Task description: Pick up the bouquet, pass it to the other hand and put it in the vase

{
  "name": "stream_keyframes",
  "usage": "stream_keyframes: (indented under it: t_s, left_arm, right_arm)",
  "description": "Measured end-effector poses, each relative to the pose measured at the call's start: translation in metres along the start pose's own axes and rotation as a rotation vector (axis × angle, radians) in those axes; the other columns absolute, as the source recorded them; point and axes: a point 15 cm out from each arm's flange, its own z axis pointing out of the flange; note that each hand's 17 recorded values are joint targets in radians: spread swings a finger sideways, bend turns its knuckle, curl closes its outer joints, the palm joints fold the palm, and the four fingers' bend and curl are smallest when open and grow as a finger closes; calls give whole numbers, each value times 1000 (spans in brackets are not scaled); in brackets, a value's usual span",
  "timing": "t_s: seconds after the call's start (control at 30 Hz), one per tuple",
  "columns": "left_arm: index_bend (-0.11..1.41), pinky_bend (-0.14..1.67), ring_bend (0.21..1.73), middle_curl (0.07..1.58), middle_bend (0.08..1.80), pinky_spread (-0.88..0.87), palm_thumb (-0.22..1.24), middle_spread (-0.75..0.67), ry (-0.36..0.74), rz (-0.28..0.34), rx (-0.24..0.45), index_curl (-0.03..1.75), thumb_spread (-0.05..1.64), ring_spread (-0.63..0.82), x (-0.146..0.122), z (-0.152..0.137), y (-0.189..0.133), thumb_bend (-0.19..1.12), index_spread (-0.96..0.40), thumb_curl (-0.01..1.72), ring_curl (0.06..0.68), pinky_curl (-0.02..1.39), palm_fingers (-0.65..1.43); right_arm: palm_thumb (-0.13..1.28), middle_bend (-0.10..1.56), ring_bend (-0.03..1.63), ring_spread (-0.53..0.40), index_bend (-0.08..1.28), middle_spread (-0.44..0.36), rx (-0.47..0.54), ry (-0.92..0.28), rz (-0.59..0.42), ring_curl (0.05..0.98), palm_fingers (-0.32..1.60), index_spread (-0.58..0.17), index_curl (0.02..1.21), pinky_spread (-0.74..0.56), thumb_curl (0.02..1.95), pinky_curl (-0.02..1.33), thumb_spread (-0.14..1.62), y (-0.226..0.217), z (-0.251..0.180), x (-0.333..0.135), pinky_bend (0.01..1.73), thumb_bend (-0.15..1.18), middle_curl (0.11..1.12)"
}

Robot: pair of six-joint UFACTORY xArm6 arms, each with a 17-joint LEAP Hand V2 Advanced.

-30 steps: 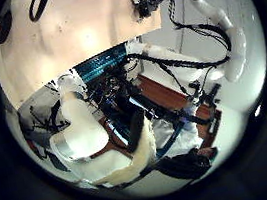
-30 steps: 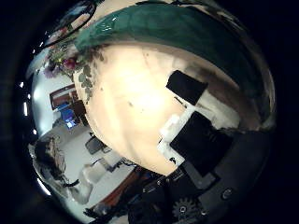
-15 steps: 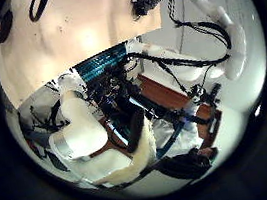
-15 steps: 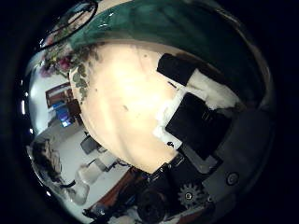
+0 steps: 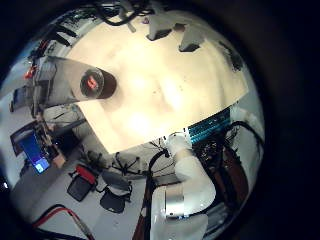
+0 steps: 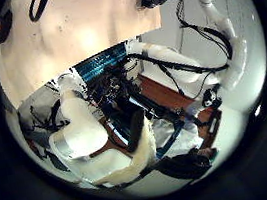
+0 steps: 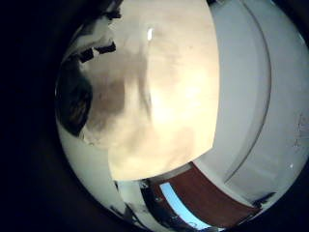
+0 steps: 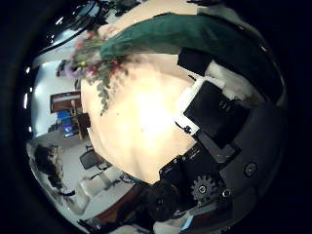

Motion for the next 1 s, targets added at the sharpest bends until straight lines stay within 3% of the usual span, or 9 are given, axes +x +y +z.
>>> stream_keyframes:
  t_s: [0.4, 0.67, 0.8, 1.0]
  left_arm:
    - [147, 343, 594, 354, 256, 526, 188, 343, 48, 13, 67, 243, 1148, 541, 3, -17, -4, -19, 14, 275, 205, 317, 7]
    - [156, 328, 605, 360, 287, 513, 192, 309, 167, 33, 158, 254, 1157, 517, 16, -37, -12, -19, 37, 275, 205, 312, 77]
    - [180, 292, 609, 364, 304, 492, 190, 281, 303, 60, 233, 276, 1156, 497, 28, -54, -23, -19, 54, 274, 203, 303, 158]
    - [169, 278, 609, 368, 294, 478, 168, 263, 582, 138, 350, 293, 1137, 481, 62, -93, -49, -24, 72, 274, 201, 305, 185]
  right_arm:
    - [1155, 1368, 1480, -177, 1130, -112, 275, -221, -76, 618, 1156, -252, 906, -187, 844, 488, 865, 12, -190, -29, 1467, 51, 754]
    - [1159, 1379, 1480, -175, 1153, -108, 495, -506, -58, 631, 1157, -239, 894, -188, 920, 526, 852, 24, -290, -52, 1438, 36, 743]
    - [1157, 1383, 1484, -174, 1159, -107, 585, -684, -72, 634, 1157, -233, 887, -191, 953, 545, 855, 37, -333, -69, 1421, 29, 738]
    - [1165, 1388, 1484, -173, 1167, -106, 642, -997, -181, 638, 1156, -228, 876, -194, 998, 574, 854, 61, -375, -104, 1403, 24, 732]
